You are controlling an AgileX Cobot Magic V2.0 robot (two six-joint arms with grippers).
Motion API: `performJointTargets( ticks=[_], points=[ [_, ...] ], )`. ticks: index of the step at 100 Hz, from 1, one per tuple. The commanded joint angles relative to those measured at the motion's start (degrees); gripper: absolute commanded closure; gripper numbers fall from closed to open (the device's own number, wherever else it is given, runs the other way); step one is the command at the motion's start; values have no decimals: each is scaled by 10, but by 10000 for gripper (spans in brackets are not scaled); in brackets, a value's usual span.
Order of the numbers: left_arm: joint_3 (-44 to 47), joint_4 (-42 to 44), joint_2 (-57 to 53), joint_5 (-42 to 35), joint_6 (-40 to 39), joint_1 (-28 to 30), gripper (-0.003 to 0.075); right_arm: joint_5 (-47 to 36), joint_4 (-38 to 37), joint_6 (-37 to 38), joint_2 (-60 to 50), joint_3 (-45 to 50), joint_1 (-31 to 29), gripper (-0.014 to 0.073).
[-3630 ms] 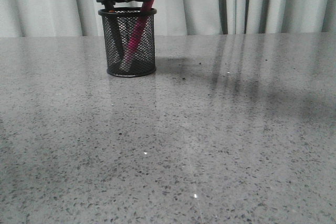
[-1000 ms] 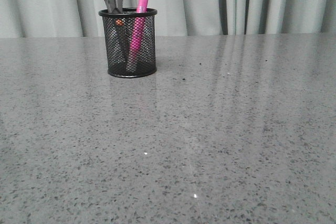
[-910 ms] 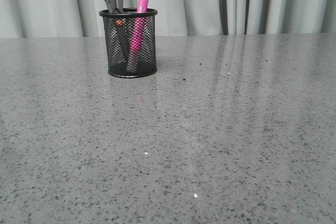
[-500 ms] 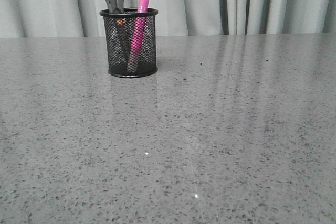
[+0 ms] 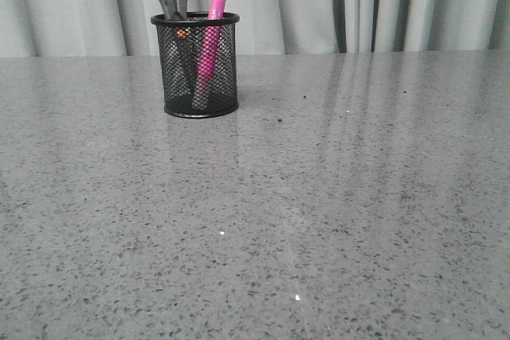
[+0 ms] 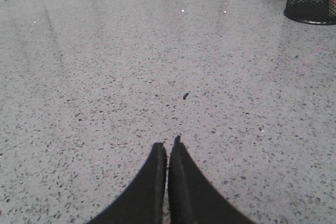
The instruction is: Put pen and scissors into bin
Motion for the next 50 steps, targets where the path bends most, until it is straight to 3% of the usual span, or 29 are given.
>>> performJointTargets(
  ticks=[1, 50],
  points=[
    [25, -1, -18, -31, -6, 1, 739, -44, -8, -5, 12, -13, 0, 664],
    [25, -1, -18, -31, -6, 1, 739, -48, -9, -5, 12, -9, 0, 664]
  ],
)
